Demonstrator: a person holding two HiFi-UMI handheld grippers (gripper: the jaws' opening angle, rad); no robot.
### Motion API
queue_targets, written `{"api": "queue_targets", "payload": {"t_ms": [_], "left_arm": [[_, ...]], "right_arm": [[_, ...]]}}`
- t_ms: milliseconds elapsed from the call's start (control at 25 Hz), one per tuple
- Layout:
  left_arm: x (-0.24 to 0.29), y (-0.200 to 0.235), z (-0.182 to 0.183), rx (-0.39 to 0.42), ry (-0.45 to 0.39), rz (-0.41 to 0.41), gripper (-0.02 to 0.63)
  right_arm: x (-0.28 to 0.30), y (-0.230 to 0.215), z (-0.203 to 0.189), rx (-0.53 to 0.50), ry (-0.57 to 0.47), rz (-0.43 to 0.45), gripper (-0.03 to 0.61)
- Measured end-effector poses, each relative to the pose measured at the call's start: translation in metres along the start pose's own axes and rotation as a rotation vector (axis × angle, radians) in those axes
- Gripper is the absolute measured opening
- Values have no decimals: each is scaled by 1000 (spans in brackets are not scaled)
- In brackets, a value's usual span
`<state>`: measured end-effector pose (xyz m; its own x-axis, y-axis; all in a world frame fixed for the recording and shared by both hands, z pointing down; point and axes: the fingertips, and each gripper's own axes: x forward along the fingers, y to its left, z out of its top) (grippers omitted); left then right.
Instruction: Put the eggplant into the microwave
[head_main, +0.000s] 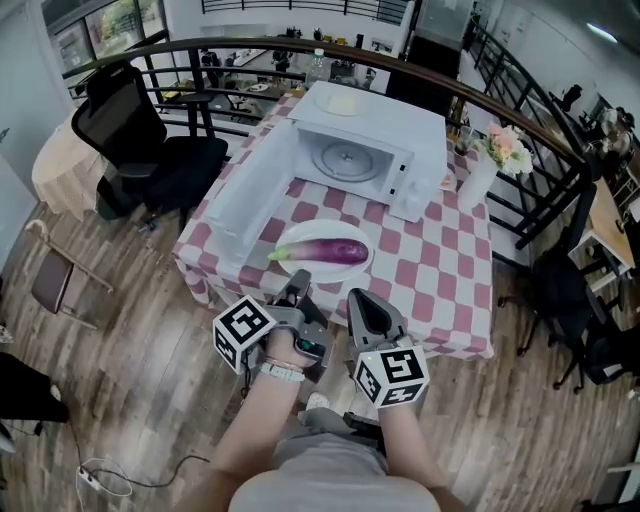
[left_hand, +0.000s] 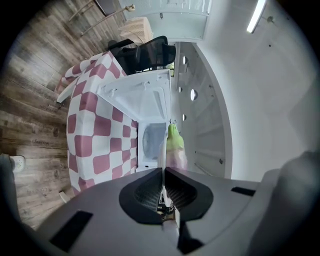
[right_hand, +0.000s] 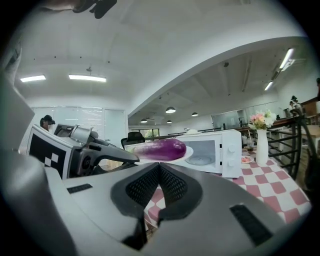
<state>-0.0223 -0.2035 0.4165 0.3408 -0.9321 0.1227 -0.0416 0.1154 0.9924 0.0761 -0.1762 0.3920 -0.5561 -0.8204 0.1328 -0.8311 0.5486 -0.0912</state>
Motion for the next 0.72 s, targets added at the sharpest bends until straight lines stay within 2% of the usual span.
{"api": "queue_targets", "payload": {"t_ms": [240, 720], "left_arm": [[18, 13, 0, -9, -24, 24, 17], [68, 11, 9, 0, -1, 31, 17]], "right_arm": [[9, -13, -17, 6, 36, 26, 23], [40, -48, -11, 11, 37, 1, 24]]}}
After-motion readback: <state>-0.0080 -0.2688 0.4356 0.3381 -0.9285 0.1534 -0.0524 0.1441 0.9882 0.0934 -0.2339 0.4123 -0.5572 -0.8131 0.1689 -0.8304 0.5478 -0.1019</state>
